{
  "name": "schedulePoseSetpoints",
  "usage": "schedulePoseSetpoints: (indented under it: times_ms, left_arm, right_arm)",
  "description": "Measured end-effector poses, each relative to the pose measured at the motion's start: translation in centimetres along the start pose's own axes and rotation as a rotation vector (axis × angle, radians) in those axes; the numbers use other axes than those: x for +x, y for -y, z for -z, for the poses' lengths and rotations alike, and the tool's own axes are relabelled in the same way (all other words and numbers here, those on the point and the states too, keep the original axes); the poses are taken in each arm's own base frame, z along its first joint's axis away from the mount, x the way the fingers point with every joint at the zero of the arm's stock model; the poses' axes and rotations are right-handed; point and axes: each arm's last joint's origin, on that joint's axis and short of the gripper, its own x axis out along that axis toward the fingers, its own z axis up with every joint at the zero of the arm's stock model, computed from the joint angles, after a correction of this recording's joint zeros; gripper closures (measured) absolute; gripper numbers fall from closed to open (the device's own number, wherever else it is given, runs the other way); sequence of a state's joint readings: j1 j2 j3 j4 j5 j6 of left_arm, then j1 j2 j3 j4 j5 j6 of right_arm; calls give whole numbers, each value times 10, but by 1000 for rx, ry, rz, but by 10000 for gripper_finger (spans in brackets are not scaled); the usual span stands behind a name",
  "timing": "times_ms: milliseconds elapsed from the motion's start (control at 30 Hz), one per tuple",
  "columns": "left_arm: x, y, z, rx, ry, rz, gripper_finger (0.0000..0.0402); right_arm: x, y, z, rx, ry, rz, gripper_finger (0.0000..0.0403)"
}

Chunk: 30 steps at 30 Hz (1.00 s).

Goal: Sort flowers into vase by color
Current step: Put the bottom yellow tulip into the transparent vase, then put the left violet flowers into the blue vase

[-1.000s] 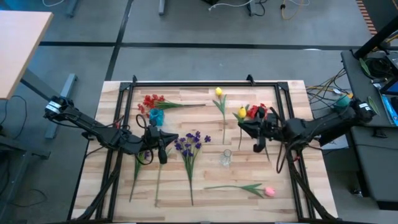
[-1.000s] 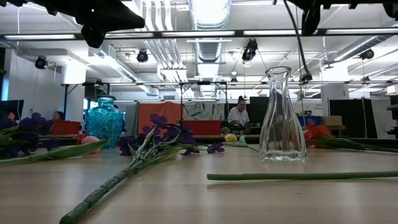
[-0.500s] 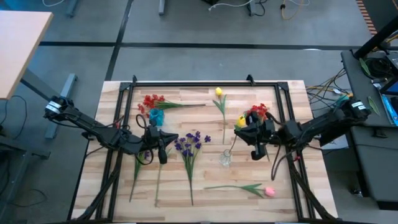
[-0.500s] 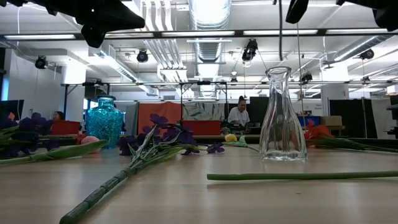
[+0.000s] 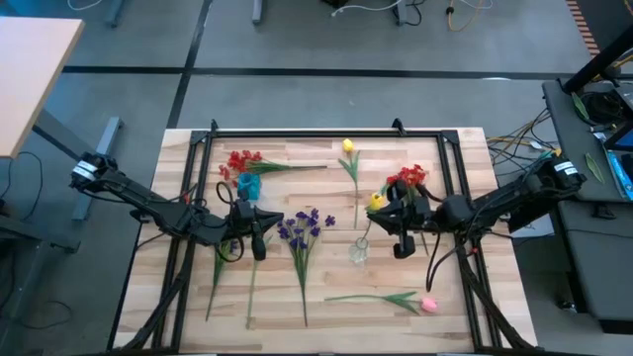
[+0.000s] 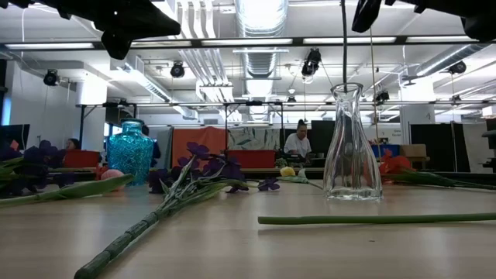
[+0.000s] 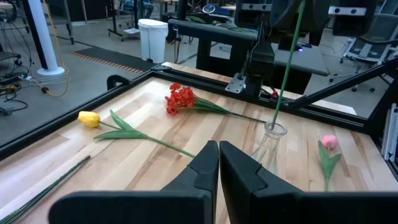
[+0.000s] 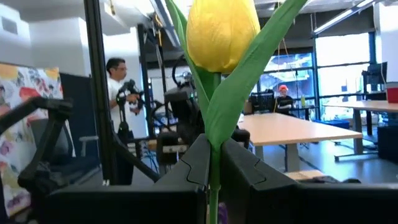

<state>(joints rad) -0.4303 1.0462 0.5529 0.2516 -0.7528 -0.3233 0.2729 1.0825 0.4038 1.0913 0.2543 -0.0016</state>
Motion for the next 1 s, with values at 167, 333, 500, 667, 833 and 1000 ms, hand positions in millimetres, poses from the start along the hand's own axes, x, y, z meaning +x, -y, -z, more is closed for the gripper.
schedulePoseSetpoints:
  times_ms: [167,333,500,667,833,1000]
  left_arm:
    - [0,0,0,-2,1,0,402]
    - [0,0,0,-3,1,0,402]
    - [0,0,0,-4,1,1,402]
    - [0,0,0,-4,1,2,402]
    - [0,0,0,-4,1,2,402]
    - [0,2,-7,-48,8,5,402]
  right_arm:
    - [1,0,5,-7,-28,10,385]
    - [2,0,10,-7,-47,10,379]
    - [2,0,12,6,-75,14,338]
    - [1,1,19,24,-145,39,281]
    - [-3,2,23,44,-226,46,223]
    - [-12,4,18,81,-313,61,174]
